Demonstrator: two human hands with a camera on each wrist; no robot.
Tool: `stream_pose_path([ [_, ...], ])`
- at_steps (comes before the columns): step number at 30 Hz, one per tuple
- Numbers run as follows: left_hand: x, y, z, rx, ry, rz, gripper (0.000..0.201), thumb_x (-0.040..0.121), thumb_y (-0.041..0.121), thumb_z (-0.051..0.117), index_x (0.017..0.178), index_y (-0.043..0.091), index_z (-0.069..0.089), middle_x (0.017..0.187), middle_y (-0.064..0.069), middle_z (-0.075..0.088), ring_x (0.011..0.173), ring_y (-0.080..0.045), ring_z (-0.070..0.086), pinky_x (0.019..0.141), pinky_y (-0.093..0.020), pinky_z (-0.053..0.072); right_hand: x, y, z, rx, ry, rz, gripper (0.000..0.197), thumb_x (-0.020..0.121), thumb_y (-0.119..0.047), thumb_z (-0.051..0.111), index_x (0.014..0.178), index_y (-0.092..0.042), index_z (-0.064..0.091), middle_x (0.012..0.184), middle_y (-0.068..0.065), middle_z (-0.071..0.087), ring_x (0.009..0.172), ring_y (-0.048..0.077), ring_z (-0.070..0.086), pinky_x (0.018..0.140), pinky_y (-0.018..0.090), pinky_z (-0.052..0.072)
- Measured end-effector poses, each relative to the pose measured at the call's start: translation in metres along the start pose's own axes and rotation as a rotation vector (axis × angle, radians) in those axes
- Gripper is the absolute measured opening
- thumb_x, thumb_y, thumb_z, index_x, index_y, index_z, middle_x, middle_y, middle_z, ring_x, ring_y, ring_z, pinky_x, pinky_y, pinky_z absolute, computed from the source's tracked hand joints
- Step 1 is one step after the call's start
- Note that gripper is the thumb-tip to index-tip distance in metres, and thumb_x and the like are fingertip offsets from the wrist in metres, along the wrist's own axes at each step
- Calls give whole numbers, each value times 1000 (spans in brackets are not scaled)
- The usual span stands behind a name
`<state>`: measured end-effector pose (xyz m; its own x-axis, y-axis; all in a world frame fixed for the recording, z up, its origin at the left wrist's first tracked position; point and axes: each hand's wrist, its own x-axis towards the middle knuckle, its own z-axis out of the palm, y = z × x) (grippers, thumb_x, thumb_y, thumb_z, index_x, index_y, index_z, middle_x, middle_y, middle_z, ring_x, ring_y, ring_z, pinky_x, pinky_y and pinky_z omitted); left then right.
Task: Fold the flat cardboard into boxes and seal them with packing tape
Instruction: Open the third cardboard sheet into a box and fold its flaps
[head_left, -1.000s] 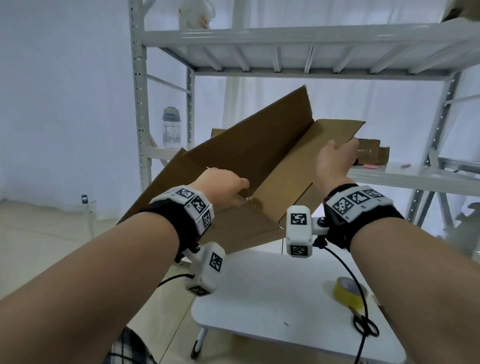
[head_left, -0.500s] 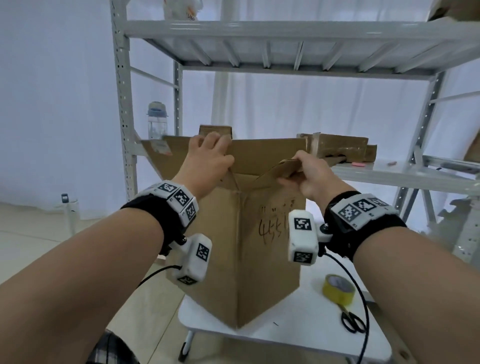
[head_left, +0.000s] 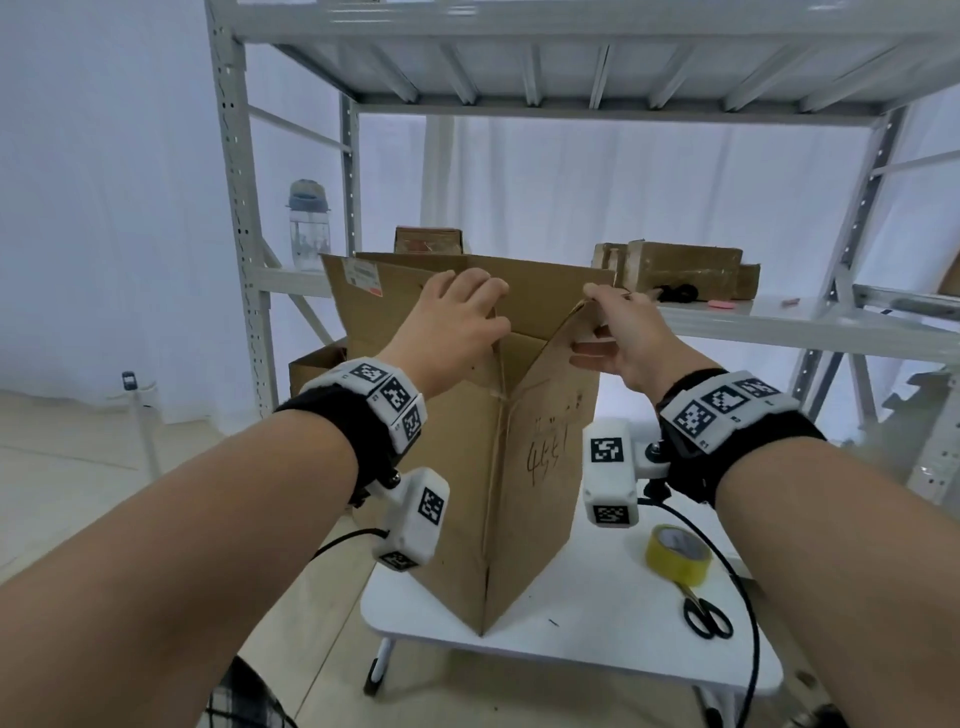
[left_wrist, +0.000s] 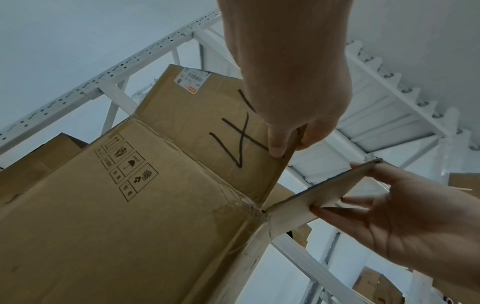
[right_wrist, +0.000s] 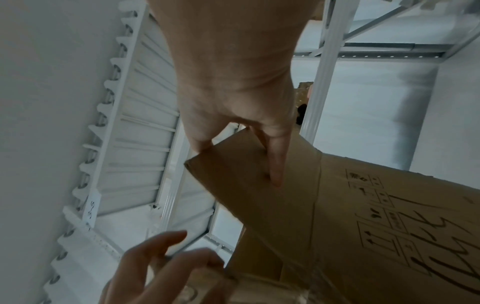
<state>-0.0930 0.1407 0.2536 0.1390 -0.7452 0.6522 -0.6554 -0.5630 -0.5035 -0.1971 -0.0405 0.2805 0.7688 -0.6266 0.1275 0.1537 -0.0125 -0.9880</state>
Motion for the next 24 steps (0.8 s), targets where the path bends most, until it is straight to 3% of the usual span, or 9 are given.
stream_pose_path([
  [3,1,4,3,-7,-21,-7,30,70,17,83,97,20,69,132,-14,53,127,-36,44,101,-56,38,-6,0,8,-110,4,-65,75,95,-34,55,153,-38,7,136,2,43,107,32,60,76,48,60],
  [5,2,7,1,-16,-19,-7,30,68,15,84,94,18,70,131,-14,54,126,-37,46,100,-56,39,-8,0,14,-235,0,-146,76,94,-44,53,152,-46,4,154,-2,25,124,30,48,80,49,58],
  [8,5,10,-3,-58,20,22,35,68,18,83,100,16,69,132,-16,54,125,-38,49,100,-54,41,-9,3,28,-431,-33,-259,80,83,-68,53,150,-46,15,160,-3,8,136,27,35,91,52,53],
  [11,6,11,0,-127,70,25,57,70,19,81,122,10,60,133,-18,54,123,-38,52,100,-49,43,-10,10,36,-524,-45,-336,74,79,-76,49,141,-39,36,156,3,15,132,30,40,99,54,47],
  [15,3,5,-1,-378,111,-95,68,84,13,70,144,10,39,149,-20,35,132,-36,43,107,-40,38,-9,15,30,-557,-20,-405,44,90,-64,45,123,-34,45,144,6,29,118,27,50,96,52,49],
  [18,2,-5,1,-430,35,-227,74,94,25,58,153,11,15,153,-13,31,142,-25,30,116,-34,22,-8,17,24,-628,-31,-448,39,96,-47,49,130,-31,41,147,8,27,119,23,46,98,37,42],
  [22,0,-23,6,-384,-114,-306,69,97,31,52,153,14,15,158,-9,21,146,-25,17,119,-37,14,-8,18,20,-695,-20,-486,47,96,-26,53,140,-26,36,149,8,28,93,9,48,87,25,33],
  [24,-4,-31,9,-422,-195,-356,72,96,32,54,153,16,14,160,-8,16,146,-26,15,118,-38,14,-8,18,19,-692,-2,-496,53,96,-21,52,145,-23,32,150,7,32,111,15,49,90,24,32],
])
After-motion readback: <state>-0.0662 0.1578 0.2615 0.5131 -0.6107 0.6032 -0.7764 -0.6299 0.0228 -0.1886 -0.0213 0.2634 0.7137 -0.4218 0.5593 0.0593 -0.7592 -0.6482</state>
